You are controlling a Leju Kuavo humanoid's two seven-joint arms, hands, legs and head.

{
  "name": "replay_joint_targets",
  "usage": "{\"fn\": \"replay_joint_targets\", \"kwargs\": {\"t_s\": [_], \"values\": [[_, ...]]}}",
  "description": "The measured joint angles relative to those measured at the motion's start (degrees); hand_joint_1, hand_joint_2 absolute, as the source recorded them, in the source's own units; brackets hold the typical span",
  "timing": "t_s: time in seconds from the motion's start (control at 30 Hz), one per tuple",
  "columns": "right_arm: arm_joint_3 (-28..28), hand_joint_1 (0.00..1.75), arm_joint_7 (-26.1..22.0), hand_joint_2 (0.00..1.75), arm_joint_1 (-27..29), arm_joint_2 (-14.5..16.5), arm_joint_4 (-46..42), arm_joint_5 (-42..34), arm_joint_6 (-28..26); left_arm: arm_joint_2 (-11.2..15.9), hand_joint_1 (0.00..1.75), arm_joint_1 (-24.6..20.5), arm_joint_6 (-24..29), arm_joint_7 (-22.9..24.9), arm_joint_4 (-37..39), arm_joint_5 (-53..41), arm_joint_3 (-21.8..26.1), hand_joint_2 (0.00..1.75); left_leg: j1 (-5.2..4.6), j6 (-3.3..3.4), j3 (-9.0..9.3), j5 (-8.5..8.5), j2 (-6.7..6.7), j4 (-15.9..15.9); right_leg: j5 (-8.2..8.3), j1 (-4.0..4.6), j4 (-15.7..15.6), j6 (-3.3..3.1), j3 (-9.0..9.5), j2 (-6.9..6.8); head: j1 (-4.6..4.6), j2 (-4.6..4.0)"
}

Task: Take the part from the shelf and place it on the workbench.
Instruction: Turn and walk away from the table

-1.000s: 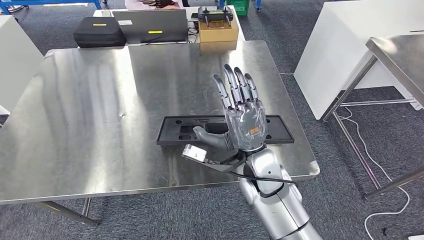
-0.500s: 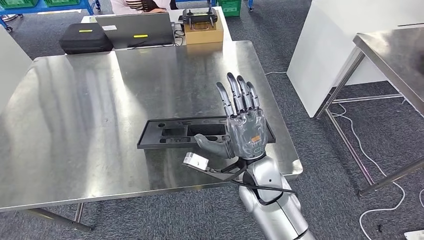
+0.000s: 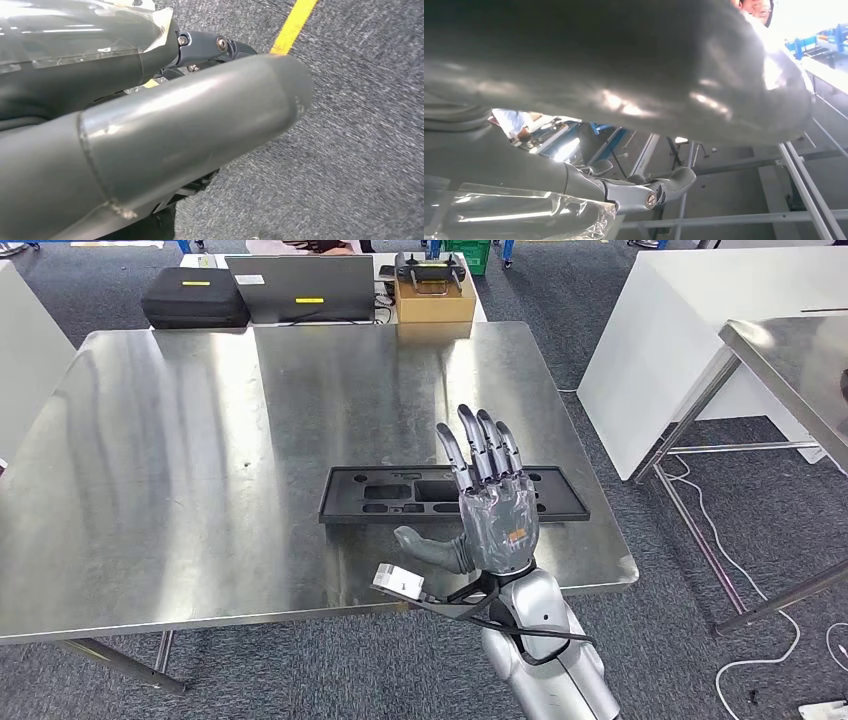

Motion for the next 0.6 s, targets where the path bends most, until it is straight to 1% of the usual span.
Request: {"fn": "replay_joint_targets", "kwargs": {"t_s": [0.03,0.07,0.1,0.13,0.17,0.2,0.23,0.27,0.3,0.33,0.37,0.4,0.43,0.47,0.5,0.53,0.57,0.6], "values": [[-0.04,0.00,-0.04,0.00,0.20,-0.10,0.00,-0.08,-0.09,-0.01,0.00,0.02,0.09,-0.02,0.01,0.00,0.07,0.00,-0.13,0.22,-0.27,0.15,0.07,0.01,-1.90,0.13,4.10,-0.20,-1.66,-0.01,0.04,0.00],[-0.11,0.00,-0.04,0.00,0.49,-0.22,0.00,-0.16,-0.14,-0.02,0.00,0.05,0.14,-0.03,0.01,0.00,0.12,0.00,-0.33,0.38,-0.50,0.28,0.13,0.03,-3.27,0.31,7.47,-0.26,-2.94,-0.01,0.08,0.00],[-0.20,0.00,-0.04,0.00,0.82,-0.34,0.00,-0.22,-0.16,-0.04,0.00,0.07,0.20,-0.03,0.01,0.00,0.14,0.00,-0.61,0.52,-0.68,0.39,0.16,0.04,-3.84,0.56,8.96,-0.24,-3.22,0.00,0.08,0.00],[-0.29,0.00,-0.04,0.00,1.10,-0.45,-0.02,-0.26,-0.18,-0.05,0.00,0.08,0.23,-0.03,0.01,0.00,0.16,0.00,-0.94,0.64,-0.80,0.49,0.14,0.04,-3.60,0.86,8.14,-0.22,-2.28,-0.01,0.09,0.00],[-0.37,0.00,-0.04,0.00,1.31,-0.53,-0.09,-0.31,-0.22,-0.08,0.00,0.07,0.27,-0.03,0.00,0.00,0.19,0.00,-1.28,0.73,-0.85,0.58,0.11,0.04,-2.71,1.22,5.12,-0.36,-0.23,0.00,0.09,0.00],[-0.43,0.00,-0.04,0.00,1.42,-0.58,-0.26,-0.33,-0.27,-0.15,0.00,0.06,0.29,-0.03,0.00,0.00,0.21,0.00,-1.49,0.78,-0.86,0.66,0.09,0.03,-1.61,1.68,0.77,-0.81,2.46,-0.01,0.08,0.00],[-0.50,0.00,-0.04,0.00,1.49,-0.62,-0.49,-0.36,-0.33,-0.27,0.00,0.05,0.31,-0.03,0.00,0.01,0.25,0.00,-1.73,0.73,-0.87,0.74,0.08,0.03,-0.69,2.14,-3.02,-1.38,4.65,-0.05,-0.03,0.00],[-0.60,0.00,-0.04,0.00,1.54,-0.67,-0.74,-0.39,-0.45,-0.39,0.00,0.02,0.31,-0.03,0.00,0.01,0.28,0.00,-1.81,0.61,-0.89,0.82,0.08,0.01,-0.02,2.55,-5.72,-1.99,6.19,-0.09,-0.02,0.00],[-0.71,0.00,-0.04,0.00,1.60,-0.74,-0.93,-0.42,-0.57,-0.53,0.00,-0.01,0.32,-0.02,0.01,0.01,0.32,0.00,-1.79,0.41,-0.92,0.93,0.09,-0.03,0.32,2.94,-7.06,-2.52,6.87,-0.13,-0.01,0.00],[-0.83,0.00,-0.04,0.00,1.70,-0.82,-1.06,-0.44,-0.68,-0.64,0.00,-0.04,0.32,-0.02,0.01,0.01,0.36,0.00,-1.83,0.14,-0.94,1.06,0.11,-0.13,0.52,3.17,-7.27,-2.84,6.88,-0.15,0.02,0.00],[-0.93,0.00,-0.04,0.00,1.81,-0.90,-1.20,-0.45,-0.79,-0.69,0.00,-0.07,0.31,-0.01,0.01,-0.01,0.37,0.00,-1.82,-0.13,-0.97,1.16,0.12,-0.20,0.87,3.09,-7.65,-3.09,7.00,-0.14,0.15,0.00],[-1.01,0.00,-0.04,0.00,1.95,-0.96,-1.34,-0.46,-0.85,-0.72,0.00,-0.08,0.31,-0.01,0.01,-0.01,0.38,0.00,-1.81,-0.40,-1.10,1.00,0.13,-0.04,1.24,2.74,-8.05,-3.24,7.11,-0.19,0.13,0.00],[-1.06,0.00,-0.04,0.00,2.09,-0.99,-1.51,-0.47,-0.91,-0.72,0.00,-0.09,0.29,-0.01,0.01,-0.05,0.39,0.00,-1.82,-0.67,-1.43,0.27,0.11,0.72,1.60,2.26,-8.47,-3.50,7.23,-0.25,0.10,0.00],[-1.09,0.00,-0.04,0.00,2.26,-1.01,-1.66,-0.49,-0.98,-0.67,0.00,-0.09,0.25,-0.01,0.00,-0.13,0.40,0.00,-1.78,-0.93,-2.21,-1.19,0.10,2.61,1.95,1.80,-8.86,-3.74,7.31,-0.32,0.01,0.00],[-1.13,0.00,-0.04,0.00,2.51,-1.03,-1.75,-0.51,-1.04,-0.60,0.00,-0.08,0.21,-0.01,-0.01,-0.22,0.42,0.00,-1.65,-1.22,-3.45,-3.20,0.08,5.63,2.13,1.58,-8.98,-3.91,7.27,-0.40,-0.04,0.00],[-1.17,0.00,-0.04,0.00,2.84,-1.09,-1.83,-0.55,-1.10,-0.56,0.00,-0.04,0.14,0.02,-0.01,-0.33,0.43,0.00,-1.56,-1.54,-4.93,-5.29,0.07,9.29,2.23,1.58,-8.98,-4.09,7.11,-0.45,-0.09,0.00],[-1.25,0.00,-0.04,0.00,3.27,-1.19,-1.87,-0.60,-1.14,-0.51,0.00,0.00,0.07,0.07,-0.01,-0.43,0.44,0.00,-1.42,-1.89,-6.28,-6.81,0.08,12.66,2.31,1.59,-8.90,-4.13,6.93,-0.51,-0.14,0.00],[-1.33,0.00,-0.03,0.00,3.76,-1.32,-1.92,-0.65,-1.18,-0.45,0.00,0.04,0.03,0.12,-0.01,-0.51,0.43,0.00,-1.22,-2.25,-6.96,-7.33,0.09,14.59,2.38,1.56,-8.76,-4.12,6.73,-0.55,-0.11,0.00]]}}
